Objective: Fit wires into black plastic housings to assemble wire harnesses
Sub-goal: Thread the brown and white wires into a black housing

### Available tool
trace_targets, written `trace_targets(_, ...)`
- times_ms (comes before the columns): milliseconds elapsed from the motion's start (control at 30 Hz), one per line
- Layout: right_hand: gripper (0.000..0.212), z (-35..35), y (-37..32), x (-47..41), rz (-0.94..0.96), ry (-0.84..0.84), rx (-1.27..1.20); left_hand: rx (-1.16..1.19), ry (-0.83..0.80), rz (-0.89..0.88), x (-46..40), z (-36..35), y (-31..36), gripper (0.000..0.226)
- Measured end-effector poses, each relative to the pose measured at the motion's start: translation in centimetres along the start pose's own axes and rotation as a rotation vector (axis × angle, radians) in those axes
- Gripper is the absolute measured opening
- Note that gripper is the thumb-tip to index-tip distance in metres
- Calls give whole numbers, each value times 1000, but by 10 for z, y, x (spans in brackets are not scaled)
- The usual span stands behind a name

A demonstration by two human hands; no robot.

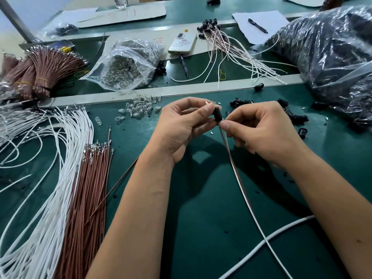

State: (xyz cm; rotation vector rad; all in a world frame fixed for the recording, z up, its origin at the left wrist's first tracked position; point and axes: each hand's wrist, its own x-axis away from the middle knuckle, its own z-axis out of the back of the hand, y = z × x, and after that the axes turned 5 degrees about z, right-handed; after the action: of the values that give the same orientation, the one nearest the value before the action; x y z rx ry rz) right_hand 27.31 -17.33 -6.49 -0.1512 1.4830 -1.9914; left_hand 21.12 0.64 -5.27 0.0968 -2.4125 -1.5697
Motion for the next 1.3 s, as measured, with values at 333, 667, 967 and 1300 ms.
trace_targets(333,19,0,2,0,-71,-137,-50,-42,-23,11,1,2,1,12)
trace_targets(667,18,-1,-7,0,67,-145,267,-106,-14,3,4,3,4,7)
trace_targets(967,16,-1,-16,-7,125,-168,405,-117,18,-34,2,5,5,9)
trace_targets(1300,12,4,-25,-27,217,-144,542,139,91,-96,-3,0,1,6)
